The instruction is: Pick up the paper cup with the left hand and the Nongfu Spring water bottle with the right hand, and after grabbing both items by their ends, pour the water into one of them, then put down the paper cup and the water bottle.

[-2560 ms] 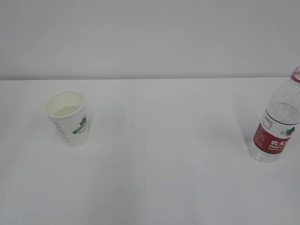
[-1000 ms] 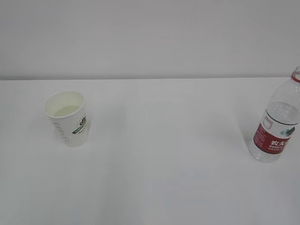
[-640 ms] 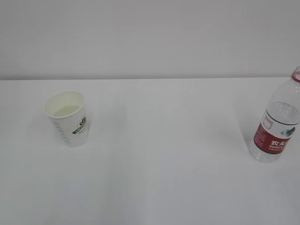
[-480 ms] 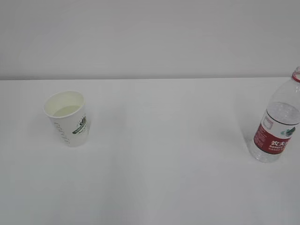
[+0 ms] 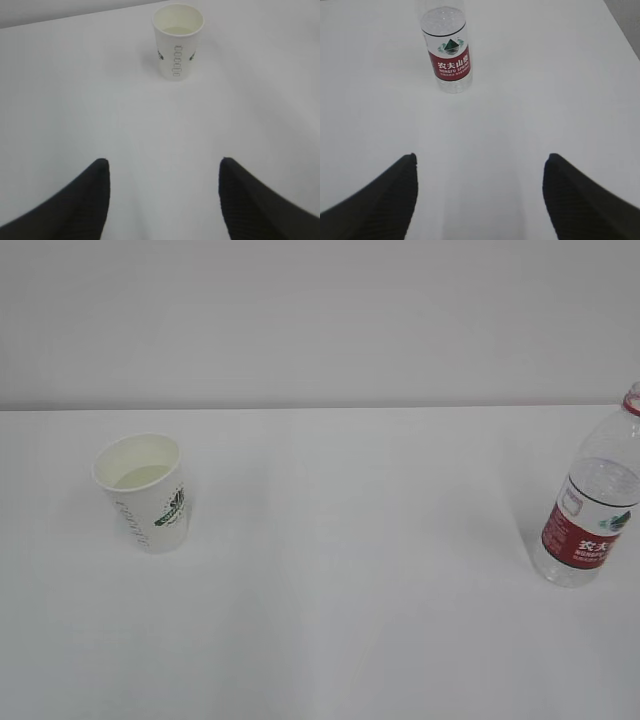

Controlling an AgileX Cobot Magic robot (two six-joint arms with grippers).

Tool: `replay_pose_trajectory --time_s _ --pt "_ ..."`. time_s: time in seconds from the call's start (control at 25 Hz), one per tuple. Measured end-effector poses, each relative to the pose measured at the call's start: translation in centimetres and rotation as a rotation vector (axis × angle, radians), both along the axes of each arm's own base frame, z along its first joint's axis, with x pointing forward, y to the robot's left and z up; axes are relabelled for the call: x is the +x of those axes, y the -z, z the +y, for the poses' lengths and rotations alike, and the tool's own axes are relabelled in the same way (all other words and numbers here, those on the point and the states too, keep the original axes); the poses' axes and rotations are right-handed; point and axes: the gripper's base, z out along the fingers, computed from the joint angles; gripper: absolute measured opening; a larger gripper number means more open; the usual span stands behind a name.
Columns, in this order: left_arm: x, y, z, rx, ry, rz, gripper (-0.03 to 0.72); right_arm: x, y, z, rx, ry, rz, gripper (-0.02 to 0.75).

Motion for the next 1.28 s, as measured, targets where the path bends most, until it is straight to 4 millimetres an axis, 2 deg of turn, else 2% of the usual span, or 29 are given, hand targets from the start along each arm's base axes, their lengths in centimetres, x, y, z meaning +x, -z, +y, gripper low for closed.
replay_pose_trajectory --time_s 0.4,1.28 --pt "0.17 -0.23 0.10 0.008 -0.009 -0.033 0.498 0.83 0.31 -0.09 -0.014 0.002 -0.048 0.587" --pt "0.41 0.25 0.00 0.013 -0.008 -0.022 0.498 0.85 0.29 -0.09 -0.014 0.002 -0.052 0.587"
